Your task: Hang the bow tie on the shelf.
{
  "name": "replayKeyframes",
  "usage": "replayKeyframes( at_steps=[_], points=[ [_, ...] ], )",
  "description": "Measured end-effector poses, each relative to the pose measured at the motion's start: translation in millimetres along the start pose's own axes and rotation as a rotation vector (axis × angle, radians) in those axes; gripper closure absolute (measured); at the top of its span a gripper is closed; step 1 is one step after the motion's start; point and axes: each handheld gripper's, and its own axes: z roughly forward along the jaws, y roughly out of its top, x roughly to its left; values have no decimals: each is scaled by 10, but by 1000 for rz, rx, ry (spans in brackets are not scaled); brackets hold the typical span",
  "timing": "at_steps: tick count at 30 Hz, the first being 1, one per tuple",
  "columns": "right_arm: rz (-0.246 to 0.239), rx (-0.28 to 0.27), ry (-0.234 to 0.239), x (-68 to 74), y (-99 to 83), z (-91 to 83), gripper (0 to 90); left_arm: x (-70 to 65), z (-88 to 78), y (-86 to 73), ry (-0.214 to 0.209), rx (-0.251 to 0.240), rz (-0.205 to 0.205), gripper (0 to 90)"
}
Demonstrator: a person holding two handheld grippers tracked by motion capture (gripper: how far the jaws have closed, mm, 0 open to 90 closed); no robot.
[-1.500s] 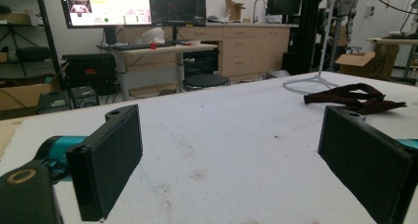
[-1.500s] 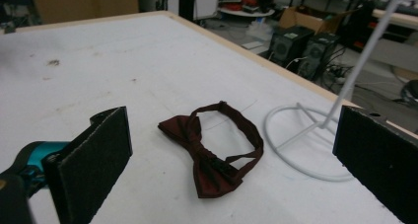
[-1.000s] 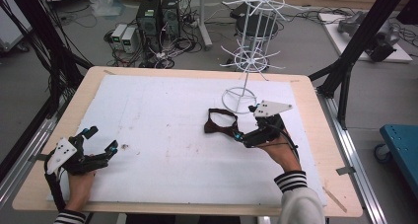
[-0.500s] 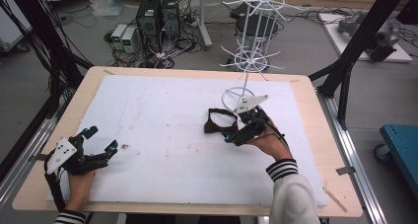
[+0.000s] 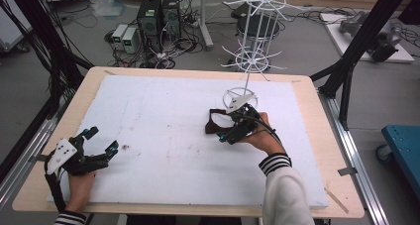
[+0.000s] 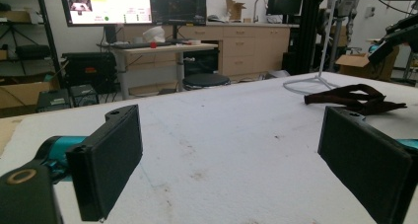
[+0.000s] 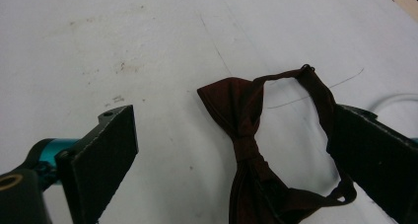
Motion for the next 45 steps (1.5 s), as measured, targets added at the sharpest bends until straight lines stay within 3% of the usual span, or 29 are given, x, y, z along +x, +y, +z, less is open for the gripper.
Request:
replayKeyframes(
  at_steps=[11, 12, 15, 16, 17, 26, 27, 32, 36, 45],
  points=[
    [37, 87, -5, -62, -58, 209, 65, 0, -2, 1, -2, 1, 1, 101],
    [57, 95, -2, -55, -59, 215, 67, -1, -1, 0, -1, -1, 1, 101],
    [34, 82, 2, -92, -66, 261, 110, 0, -1, 0, -1, 0, 0, 101],
    [81, 111, 1, -66, -67, 250, 149, 1, -2, 0, -2, 1, 0, 101],
    [54, 103, 0, -93, -75, 281, 150, 1, -2, 1, -2, 1, 0, 101],
    [27, 157, 2, -138, -116, 394, 202, 2, -1, 0, -2, 0, -1, 101],
    [47, 168, 3, -129, -117, 393, 224, 2, -2, 1, -2, 2, 0, 101],
    [24, 178, 16, -149, -127, 410, 306, 1, -2, 0, -2, 1, -1, 101],
    [28, 188, 10, -163, -139, 414, 339, 1, -2, 0, -2, 1, 0, 101],
    [15, 221, -3, -174, -160, 408, 505, 1, -1, 0, -2, 1, 0, 101]
  ],
)
